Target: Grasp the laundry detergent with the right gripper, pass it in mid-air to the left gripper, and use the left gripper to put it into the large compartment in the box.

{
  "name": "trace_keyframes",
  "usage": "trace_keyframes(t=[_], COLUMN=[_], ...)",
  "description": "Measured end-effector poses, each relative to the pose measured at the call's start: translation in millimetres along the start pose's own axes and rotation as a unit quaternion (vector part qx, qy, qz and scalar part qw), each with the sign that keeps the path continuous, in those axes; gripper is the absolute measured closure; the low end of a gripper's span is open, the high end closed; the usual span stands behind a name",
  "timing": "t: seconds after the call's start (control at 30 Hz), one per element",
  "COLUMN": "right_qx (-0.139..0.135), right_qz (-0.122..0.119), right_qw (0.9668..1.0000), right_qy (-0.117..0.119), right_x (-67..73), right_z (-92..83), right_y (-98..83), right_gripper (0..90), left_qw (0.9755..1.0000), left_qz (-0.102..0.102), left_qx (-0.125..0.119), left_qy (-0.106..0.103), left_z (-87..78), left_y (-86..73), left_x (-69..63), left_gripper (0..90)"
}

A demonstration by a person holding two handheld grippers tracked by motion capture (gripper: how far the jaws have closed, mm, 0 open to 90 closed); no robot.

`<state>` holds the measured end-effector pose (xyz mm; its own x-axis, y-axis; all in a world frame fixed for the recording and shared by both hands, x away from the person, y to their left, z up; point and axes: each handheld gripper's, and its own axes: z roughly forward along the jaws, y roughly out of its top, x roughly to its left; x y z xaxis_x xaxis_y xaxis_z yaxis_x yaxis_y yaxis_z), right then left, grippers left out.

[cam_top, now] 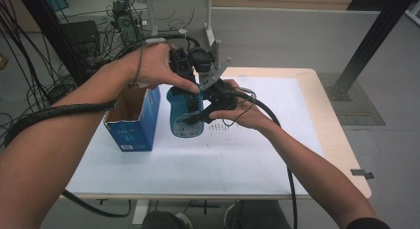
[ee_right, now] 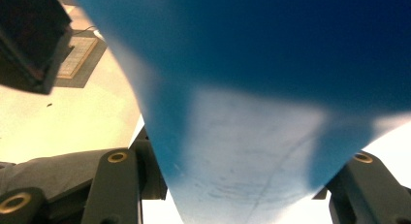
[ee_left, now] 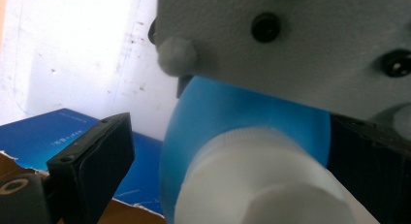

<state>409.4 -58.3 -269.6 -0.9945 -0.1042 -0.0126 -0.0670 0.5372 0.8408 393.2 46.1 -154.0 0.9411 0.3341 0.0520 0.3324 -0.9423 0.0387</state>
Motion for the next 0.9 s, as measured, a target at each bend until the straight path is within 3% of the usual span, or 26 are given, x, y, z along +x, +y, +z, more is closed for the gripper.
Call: trace_keyframes(t=[0.4, 0.9], right_qx=[0.002, -0.008], right_qz=[0.006, -0.003], right_qw=[1.0000, 0.9999], right_qy=[-0.004, -0.007], right_x=[0.1, -0.1], right_z=[-0.4, -1.5], right_y=[0.1, 1.1], right_gripper=[43.6, 43.6], left_qw=[1.0000, 1.0000], left_qz=[-0.003, 0.001], left_qx=[-0.004, 0.002], left_qy=[0.000, -0.001], left_z=[-0.8, -1.6], left_y=[-0.7, -0.4], left_x=[-0.3, -0.2], left_gripper=[5.5, 5.6])
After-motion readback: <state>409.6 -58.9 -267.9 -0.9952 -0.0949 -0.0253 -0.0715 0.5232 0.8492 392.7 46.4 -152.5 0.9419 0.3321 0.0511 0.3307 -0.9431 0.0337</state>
